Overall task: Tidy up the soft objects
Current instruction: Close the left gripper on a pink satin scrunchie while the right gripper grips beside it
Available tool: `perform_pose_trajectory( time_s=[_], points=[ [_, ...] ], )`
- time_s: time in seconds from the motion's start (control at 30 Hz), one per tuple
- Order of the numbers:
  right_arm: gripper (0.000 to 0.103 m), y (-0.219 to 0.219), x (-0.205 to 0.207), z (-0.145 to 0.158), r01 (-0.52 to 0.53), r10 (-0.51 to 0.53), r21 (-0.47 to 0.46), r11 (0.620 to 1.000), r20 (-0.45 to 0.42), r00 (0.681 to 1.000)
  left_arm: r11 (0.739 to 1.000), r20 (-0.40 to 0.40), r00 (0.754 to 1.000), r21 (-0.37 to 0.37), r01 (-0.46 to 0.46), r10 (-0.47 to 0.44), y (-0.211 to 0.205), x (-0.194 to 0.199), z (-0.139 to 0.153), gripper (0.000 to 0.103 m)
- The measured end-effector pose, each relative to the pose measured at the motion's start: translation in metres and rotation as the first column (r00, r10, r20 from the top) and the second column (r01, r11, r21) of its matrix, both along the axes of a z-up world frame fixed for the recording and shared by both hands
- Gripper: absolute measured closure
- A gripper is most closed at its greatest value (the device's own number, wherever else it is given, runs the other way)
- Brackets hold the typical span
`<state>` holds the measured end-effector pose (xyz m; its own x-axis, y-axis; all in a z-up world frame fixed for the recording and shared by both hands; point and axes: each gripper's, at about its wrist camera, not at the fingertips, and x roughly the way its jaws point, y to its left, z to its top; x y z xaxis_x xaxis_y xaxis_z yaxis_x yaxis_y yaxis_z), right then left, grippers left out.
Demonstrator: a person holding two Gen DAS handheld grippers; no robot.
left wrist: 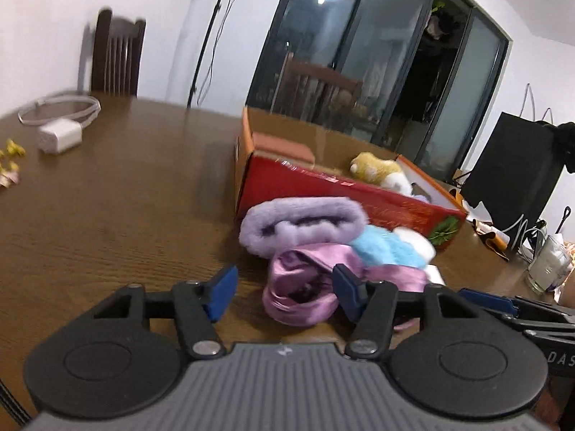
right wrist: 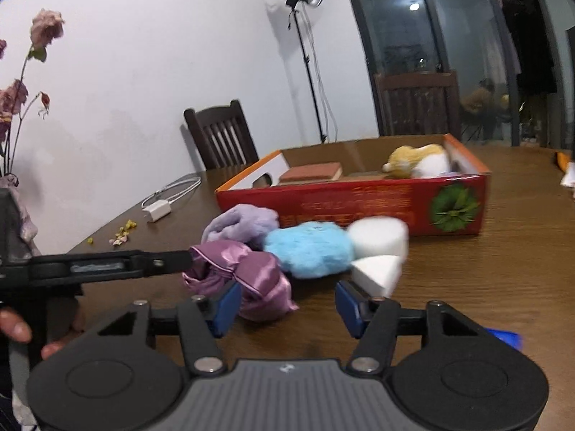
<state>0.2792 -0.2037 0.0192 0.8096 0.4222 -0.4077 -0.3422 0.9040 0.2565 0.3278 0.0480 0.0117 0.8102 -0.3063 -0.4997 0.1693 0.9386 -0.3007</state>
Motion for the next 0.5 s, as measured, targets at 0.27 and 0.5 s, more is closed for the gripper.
perform_pose_trajectory(
  time_s=[0.27, 0.5],
  points=[
    [0.084, 0.029, 0.039, -0.008, -0.043, 0.044, 0.011, 0.999, -0.082, 0.996, 0.993, -0.067, 0.994, -0.085, 0.078, -0.084, 0.011, 0.017, -0.01, 0.067],
    [0.087, -0.022, 0.019, -0.002, -0.17, 0.248, 0.293, 0.941, -0.254, 0.935, 0.97, -0.009, 0.98, -0.142, 0.198, -0.201, 0.011, -0.041, 0.002, 0.05]
  ],
)
